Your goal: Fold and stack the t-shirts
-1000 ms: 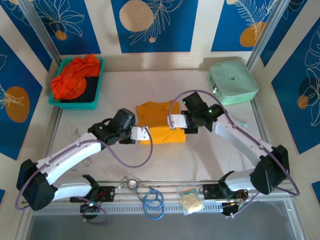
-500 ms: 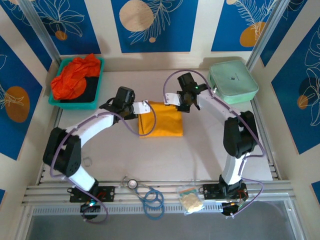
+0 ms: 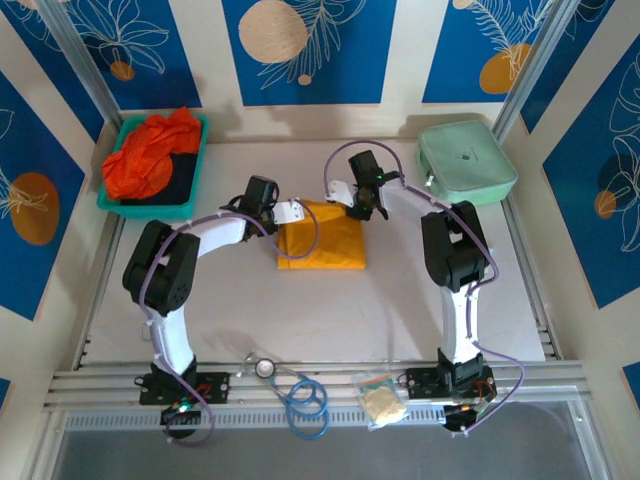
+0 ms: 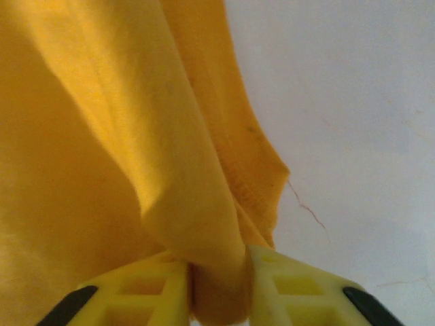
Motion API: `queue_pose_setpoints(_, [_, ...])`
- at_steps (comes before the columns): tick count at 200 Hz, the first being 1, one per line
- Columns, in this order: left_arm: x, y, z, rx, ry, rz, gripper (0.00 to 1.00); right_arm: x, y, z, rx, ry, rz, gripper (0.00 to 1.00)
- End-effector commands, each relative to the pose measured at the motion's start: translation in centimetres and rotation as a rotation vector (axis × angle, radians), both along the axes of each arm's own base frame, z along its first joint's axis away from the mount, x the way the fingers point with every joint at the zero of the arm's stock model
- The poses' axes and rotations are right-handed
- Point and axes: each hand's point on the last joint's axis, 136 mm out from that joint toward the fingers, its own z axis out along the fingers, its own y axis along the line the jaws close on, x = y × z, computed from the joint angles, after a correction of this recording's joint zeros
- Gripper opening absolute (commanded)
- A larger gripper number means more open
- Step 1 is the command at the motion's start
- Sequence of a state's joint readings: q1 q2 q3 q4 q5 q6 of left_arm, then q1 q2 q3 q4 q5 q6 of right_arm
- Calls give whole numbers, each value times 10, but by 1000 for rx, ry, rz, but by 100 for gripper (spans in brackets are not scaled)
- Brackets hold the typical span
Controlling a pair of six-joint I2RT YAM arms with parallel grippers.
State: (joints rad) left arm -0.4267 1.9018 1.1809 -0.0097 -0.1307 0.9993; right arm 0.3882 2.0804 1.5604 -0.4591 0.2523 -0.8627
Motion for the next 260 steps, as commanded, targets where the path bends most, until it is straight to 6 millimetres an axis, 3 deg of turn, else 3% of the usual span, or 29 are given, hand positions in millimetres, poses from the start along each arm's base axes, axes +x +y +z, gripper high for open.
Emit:
queue_pose_setpoints(1, [25, 10, 17, -19, -98, 89, 45, 29, -3, 24, 93, -77, -132, 35])
queue_pose_setpoints(28, [42, 18, 45, -53, -215, 177, 68, 48, -12, 49, 160, -112, -309, 46])
queue_pose_setpoints(52, [53, 31, 88, -95, -341, 291, 88, 51, -21, 81, 237, -87, -442, 52])
queue_pose_setpoints(72, [55, 49, 130, -133, -443, 401, 97, 46, -34, 116, 321, -83, -592, 57])
queue_pose_setpoints(87, [49, 62, 163, -203, -479, 489, 100, 33, -50, 141, 397, -3, -745, 56])
queue_pose_setpoints(102, [34, 68, 181, -279, -430, 535, 100, 13, -62, 159, 476, 87, -867, 56])
queue_pose_setpoints(123, [1, 64, 195, -430, -290, 571, 100, -20, -69, 175, 593, 177, -982, 59])
queue_pose_setpoints(141, [-28, 66, 204, -567, -169, 664, 100, -52, -64, 173, 662, 291, -1022, 60])
queue_pose_setpoints(157, [-59, 62, 194, -619, 2, 713, 99, -76, -60, 163, 686, 375, -1067, 60])
queue_pose_setpoints(177, [-96, 41, 174, -692, 258, 722, 97, -101, -50, 146, 697, 465, -1100, 60])
queue_pose_setpoints(199, [-120, 23, 142, -753, 477, 787, 92, -117, -35, 122, 675, 515, -1121, 60])
queue_pose_setpoints(221, [-129, 17, 106, -698, 548, 870, 94, -122, -23, 95, 640, 551, -1152, 69])
queue_pose_setpoints(260, [-118, 18, 60, -610, 556, 1003, 97, -114, -14, 50, 563, 557, -1212, 69])
